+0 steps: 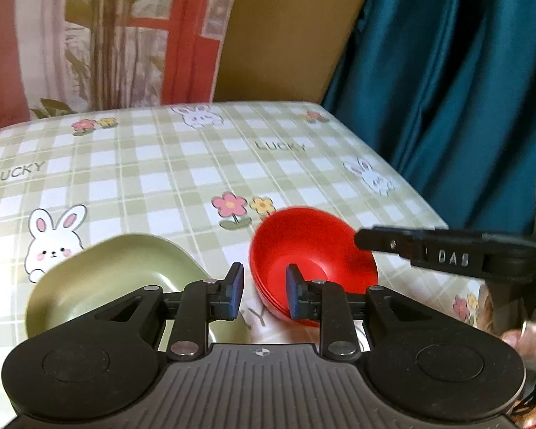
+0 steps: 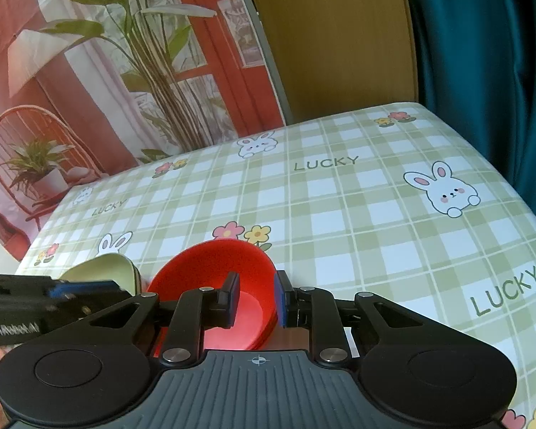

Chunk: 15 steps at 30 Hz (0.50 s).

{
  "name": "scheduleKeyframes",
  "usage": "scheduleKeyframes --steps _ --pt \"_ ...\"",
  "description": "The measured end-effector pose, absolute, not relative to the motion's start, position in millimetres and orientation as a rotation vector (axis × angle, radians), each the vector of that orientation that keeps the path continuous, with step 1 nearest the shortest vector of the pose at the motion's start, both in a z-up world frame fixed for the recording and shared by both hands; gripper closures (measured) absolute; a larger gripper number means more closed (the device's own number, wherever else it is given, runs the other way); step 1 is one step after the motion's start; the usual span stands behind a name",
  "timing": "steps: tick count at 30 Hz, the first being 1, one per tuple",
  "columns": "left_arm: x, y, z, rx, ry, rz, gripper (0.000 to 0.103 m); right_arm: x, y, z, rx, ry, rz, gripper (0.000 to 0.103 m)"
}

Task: Organize plates and bowls

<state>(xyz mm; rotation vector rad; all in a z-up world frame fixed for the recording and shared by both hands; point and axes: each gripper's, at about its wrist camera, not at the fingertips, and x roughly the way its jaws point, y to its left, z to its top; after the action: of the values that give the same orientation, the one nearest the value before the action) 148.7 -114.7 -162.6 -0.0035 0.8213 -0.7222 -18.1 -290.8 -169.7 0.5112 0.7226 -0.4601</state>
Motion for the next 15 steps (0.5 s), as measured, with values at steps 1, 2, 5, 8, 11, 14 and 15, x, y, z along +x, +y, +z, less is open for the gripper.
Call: scheduleKeyframes --steps 1,2,5,8,11,14,15 --pt "150 -113 -162 -0.014 0.820 -0.718 0.076 -18 -291 -170 0.512 0.723 -0.463 0.083" --pt "151 -112 -162 -0.023 0.820 -0.716 0.076 -17 -292 -171 0.513 0.724 -0.465 0.083" --pt "154 -112 -162 -0.027 0.819 -0.710 0.076 -18 -292 -172 0.515 0.726 -0.471 0.083" --pt "154 -115 -165 -0.022 0.826 -0.714 0.076 -19 -293 -173 0.515 0.727 -0.479 0.082" --pt "153 -120 -168 -0.011 0.830 -0.718 0.076 -21 -296 -175 0.520 0.728 -0.487 0.082" --pt "154 -124 -173 0.001 0.835 -0.715 0.076 -23 -296 -180 0.529 0.734 -0.485 0.082" --pt "154 -125 -174 0.008 0.834 -0.712 0.076 -23 -297 -181 0.533 0.735 -0.483 0.082"
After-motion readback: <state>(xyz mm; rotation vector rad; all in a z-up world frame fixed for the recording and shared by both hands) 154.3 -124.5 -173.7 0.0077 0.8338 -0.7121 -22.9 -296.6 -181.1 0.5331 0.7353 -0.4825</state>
